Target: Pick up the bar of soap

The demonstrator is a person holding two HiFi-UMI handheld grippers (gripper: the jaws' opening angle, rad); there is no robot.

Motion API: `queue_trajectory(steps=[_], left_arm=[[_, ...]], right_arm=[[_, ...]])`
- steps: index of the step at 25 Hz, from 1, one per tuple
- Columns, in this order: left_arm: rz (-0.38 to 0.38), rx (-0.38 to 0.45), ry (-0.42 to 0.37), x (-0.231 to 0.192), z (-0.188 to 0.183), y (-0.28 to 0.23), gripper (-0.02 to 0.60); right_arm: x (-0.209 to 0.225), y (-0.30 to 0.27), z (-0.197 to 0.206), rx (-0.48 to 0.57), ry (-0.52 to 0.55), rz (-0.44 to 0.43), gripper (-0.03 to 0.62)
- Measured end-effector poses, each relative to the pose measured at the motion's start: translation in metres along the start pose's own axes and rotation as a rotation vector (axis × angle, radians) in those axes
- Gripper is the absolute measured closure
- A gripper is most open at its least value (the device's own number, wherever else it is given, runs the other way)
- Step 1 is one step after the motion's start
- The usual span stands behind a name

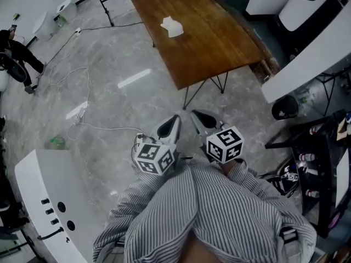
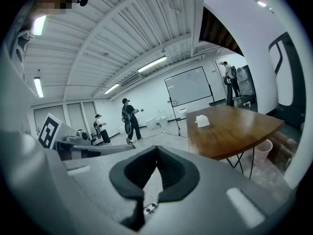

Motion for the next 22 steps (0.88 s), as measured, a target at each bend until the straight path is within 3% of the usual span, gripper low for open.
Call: queue_trajectory(steps=[6,13,22], left_arm=[[0.015,0.004,0.011,-0.045,-0.011,-0.032,0.575],[0.053,-0.008,-0.001,-0.159,-0.071,-0.114,0.575],[0.248,-0.121,-0.158,-0.281,-0.165,-0.233,0.575]], right_arm=[[0.02,-0.049,-0.006,-0.002,-0.008,0.019,0.592],[0.061,-0.167,-0.041,0.024,-0.028,0.082,0.592],[0.106,-0.306,-0.106,0.107,-0.071,0.234,0.592]])
Point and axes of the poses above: the fingertips, and each gripper's own axes: y backward along the fingers, x to its right, z out of its underside, the point moved 9 cm from there along y, backward along the fingers, and after that the axes turned 5 degrees about x, right-handed, at the moved point
